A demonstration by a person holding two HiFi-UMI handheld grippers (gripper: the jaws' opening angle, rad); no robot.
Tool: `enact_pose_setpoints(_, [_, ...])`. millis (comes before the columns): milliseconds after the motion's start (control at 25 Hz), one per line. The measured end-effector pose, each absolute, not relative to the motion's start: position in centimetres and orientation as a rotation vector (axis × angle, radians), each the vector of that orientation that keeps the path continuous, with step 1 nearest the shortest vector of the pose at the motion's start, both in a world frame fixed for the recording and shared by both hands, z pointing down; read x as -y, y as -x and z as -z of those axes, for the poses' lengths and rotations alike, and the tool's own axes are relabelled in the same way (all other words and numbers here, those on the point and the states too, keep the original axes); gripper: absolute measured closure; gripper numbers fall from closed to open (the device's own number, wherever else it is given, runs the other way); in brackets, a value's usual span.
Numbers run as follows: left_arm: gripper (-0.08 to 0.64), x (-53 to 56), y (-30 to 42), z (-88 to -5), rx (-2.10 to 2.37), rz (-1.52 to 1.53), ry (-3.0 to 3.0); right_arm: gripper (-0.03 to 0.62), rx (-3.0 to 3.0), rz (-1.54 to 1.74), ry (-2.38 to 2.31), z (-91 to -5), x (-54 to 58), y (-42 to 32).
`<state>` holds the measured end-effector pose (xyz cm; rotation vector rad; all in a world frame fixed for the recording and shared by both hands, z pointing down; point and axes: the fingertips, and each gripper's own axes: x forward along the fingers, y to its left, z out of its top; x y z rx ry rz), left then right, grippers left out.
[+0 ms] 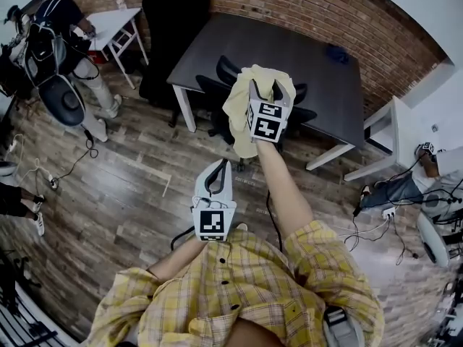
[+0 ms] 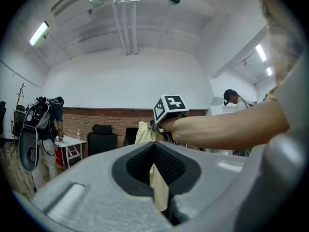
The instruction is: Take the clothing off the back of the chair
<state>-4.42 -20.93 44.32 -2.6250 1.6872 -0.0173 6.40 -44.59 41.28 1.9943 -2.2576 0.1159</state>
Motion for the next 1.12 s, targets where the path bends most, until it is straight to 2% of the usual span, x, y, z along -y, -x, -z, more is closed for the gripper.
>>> enact_pose_setpoints(400, [0.56,20.5,4.6,-44.5,-1.691,0.061,2.623,0.449,2.298,-0.186,-1.938,-41.2,44.7,-6.2])
enact_pose_setpoints(1120, [0.56,20.9,5.3,-44.6,-1.721,0.047,2.654,0.469,2.384,-0.103,-1.953,-37.4,43.5,-6.7])
